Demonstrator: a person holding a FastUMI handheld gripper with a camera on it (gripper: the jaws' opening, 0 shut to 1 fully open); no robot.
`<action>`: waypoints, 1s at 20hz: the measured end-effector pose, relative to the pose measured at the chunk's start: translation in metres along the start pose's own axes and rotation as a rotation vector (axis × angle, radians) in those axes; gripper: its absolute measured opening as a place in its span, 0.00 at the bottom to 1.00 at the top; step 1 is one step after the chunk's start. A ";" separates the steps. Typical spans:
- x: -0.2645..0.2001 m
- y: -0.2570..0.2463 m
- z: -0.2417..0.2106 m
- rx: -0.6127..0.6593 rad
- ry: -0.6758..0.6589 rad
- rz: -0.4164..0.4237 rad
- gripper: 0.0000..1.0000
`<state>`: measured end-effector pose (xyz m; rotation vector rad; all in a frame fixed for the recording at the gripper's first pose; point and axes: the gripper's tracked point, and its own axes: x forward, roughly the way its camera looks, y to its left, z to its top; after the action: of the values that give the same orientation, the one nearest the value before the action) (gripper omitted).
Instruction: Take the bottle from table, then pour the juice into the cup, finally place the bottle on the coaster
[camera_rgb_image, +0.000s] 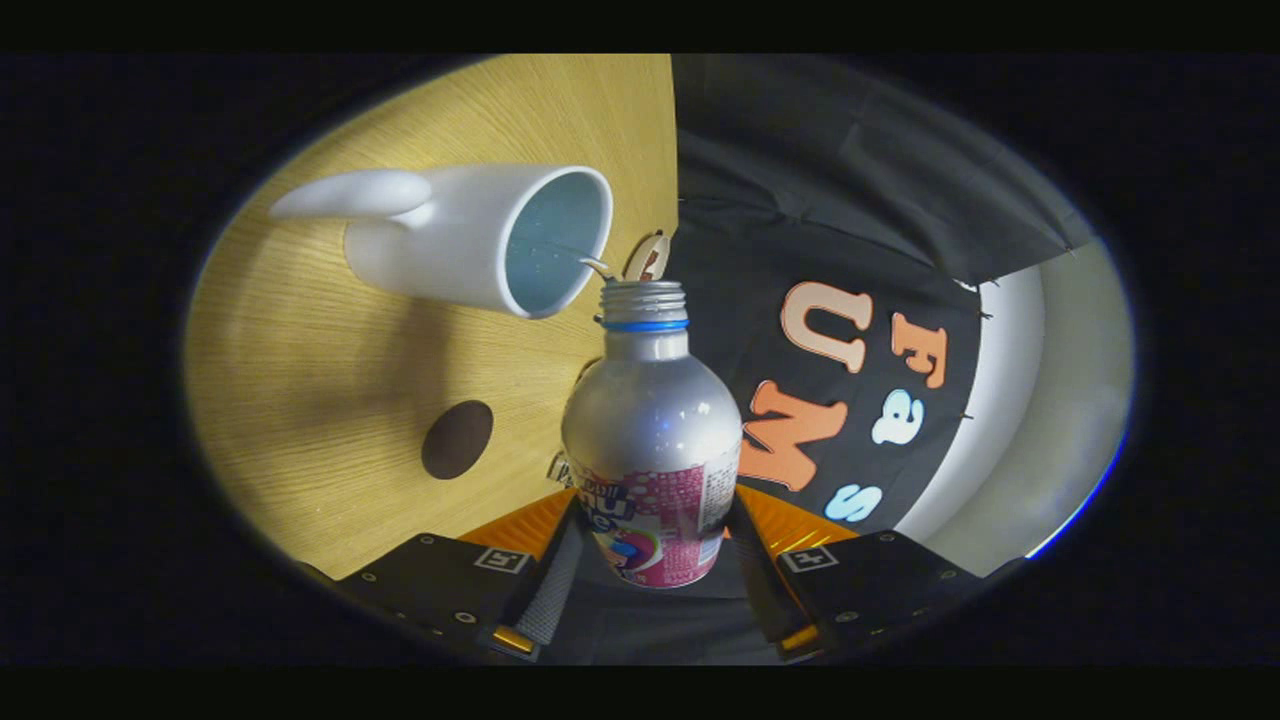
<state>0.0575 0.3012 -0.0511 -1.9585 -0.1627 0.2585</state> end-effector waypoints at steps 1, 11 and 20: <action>0.000 -0.001 0.000 -0.007 -0.001 -0.003 0.75; -0.001 -0.009 0.002 -0.081 -0.015 -0.010 0.76; -0.002 -0.020 0.013 -0.201 -0.058 -0.012 0.75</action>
<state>0.0522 0.3196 -0.0372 -2.1493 -0.2469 0.3010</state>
